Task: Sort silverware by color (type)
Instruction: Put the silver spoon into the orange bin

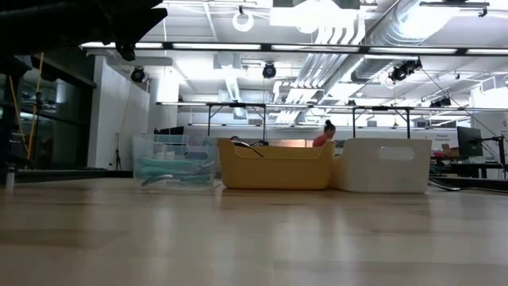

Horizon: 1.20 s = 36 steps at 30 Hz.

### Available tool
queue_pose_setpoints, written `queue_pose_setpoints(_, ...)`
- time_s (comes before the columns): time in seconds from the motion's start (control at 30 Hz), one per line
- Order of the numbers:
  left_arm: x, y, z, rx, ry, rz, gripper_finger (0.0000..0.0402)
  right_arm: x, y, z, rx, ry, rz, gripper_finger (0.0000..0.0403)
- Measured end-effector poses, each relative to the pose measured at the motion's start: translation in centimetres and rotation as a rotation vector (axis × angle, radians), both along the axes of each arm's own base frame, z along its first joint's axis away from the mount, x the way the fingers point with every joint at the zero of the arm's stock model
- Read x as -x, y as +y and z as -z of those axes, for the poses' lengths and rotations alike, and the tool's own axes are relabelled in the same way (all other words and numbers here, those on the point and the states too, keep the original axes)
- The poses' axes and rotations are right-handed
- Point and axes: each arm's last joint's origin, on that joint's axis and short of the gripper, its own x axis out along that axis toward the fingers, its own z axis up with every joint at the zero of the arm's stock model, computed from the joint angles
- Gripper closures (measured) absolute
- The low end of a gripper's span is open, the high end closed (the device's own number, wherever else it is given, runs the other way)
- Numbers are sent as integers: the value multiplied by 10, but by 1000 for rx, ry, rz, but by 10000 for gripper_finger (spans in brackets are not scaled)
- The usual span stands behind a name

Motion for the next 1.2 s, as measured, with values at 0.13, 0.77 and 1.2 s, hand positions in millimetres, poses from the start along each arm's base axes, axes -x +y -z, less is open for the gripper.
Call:
queue_pose_setpoints(0.13, 0, 0, 0, 0, 0, 0, 268, -9, -6, 0, -6, -34, -50, 249)
queue_pose_setpoints(0.77, 0, 0, 0, 1, 0, 1, 268, -64, -14, -52, 101, -346, -421, 249)
queue_pose_setpoints(1.2, 0, 0, 0, -1, 1, 0, 268, -67, -13, -57, 103, -473, -888, 249)
